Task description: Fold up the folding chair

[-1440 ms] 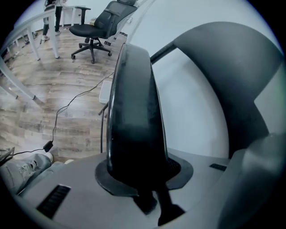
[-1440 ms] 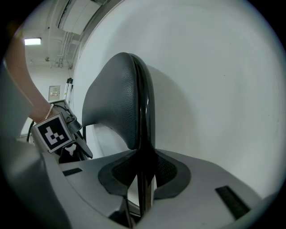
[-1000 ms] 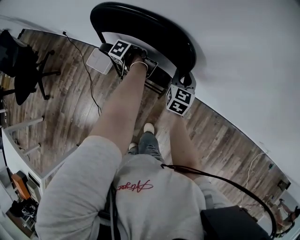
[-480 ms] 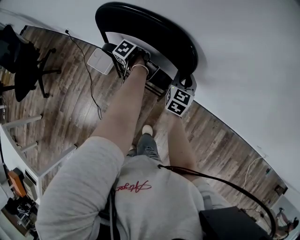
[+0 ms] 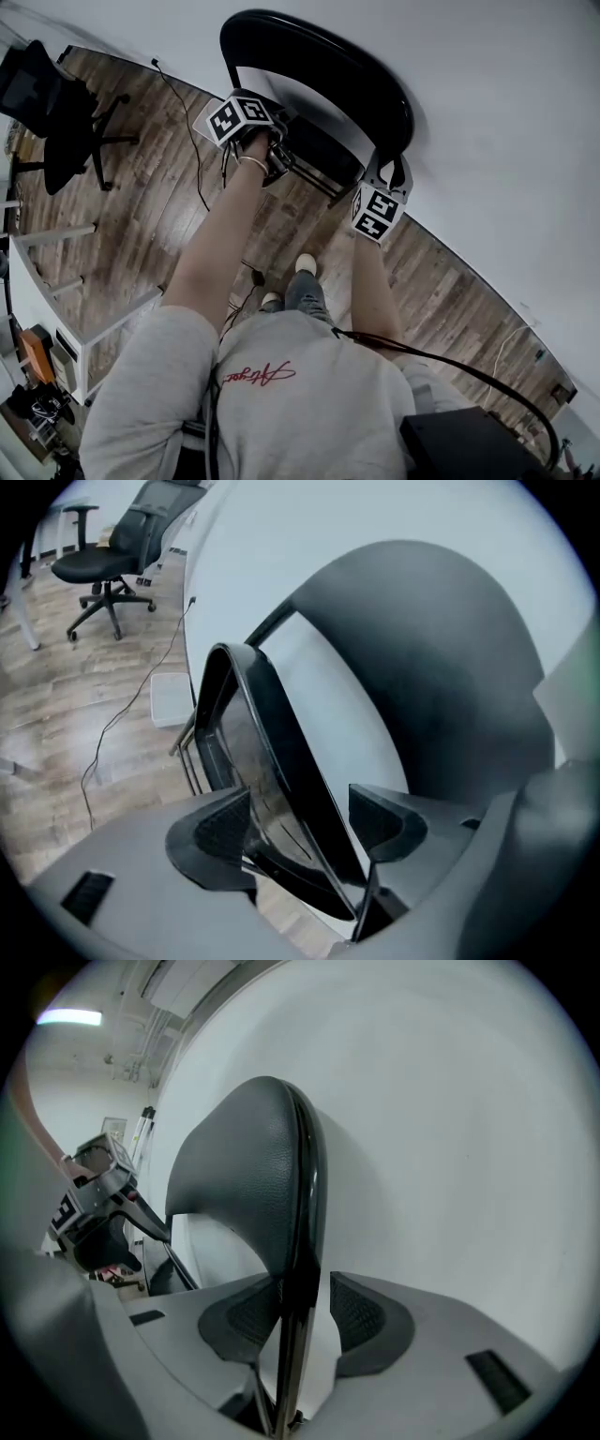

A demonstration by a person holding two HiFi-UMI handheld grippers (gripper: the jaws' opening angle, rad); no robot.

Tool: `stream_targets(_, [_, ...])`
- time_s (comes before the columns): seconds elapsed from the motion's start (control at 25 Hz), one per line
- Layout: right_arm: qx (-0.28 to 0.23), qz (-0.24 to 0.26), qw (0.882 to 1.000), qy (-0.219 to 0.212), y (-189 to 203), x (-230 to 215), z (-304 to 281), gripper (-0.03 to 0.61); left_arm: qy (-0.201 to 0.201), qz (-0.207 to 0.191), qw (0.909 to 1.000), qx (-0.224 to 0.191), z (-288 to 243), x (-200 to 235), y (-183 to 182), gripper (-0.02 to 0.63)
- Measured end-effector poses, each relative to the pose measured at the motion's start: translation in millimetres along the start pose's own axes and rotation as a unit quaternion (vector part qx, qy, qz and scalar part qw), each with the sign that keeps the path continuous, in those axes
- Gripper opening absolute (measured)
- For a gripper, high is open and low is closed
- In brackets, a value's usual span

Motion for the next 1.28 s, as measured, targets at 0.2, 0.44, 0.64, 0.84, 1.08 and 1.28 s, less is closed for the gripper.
stream_targets(0.2, [-0.006, 0.048, 0.999, 0.007, -1.1, -0.5, 20.5, 0.141, 0.057, -0.117, 0.9888, -0.074, 44.7, -8.4, 17.3, 0.341])
stream_targets(0.44, [-0.052, 0.025, 0.998, 0.0, -21.6, 9.8, 86.8, 0.14, 0.18, -0.256, 0.938, -0.149, 110.8, -43.6, 58.4, 0.327])
stream_targets(0.64, [-0.096, 0.045, 0.993, -0.059, -53.5, 60.6, 158.3, 0.071, 0.219, -0.304, 0.894, -0.245, 185.7, -50.2, 86.3, 0.069])
stream_targets(0.84, [-0.146, 0.054, 0.979, -0.13, -81.7, 117.0, 236.5, 0.043, 0.237, -0.407, 0.82, -0.325, 261.3, -53.4, 126.5, 0.047])
stream_targets(1.08, [-0.165, 0.048, 0.971, -0.167, -85.9, 166.7, 312.5, 0.036, 0.244, -0.455, 0.7731, -0.368, 338.3, -36.0, 166.4, 0.017])
stream_targets(1.28, [-0.162, 0.053, 0.966, -0.193, -76.8, 193.3, 366.2, 0.017, 0.255, -0.48, 0.748, -0.381, 375.7, -27.3, 196.0, 0.017])
Point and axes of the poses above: the fingertips, and each gripper's own axes: z backward along the fingers, x to its left, y out of its underside, the point moved 4 cm from there along z, backward along the fingers, and after that the axes turned 10 degrees about -z, right-handed, at the moved point
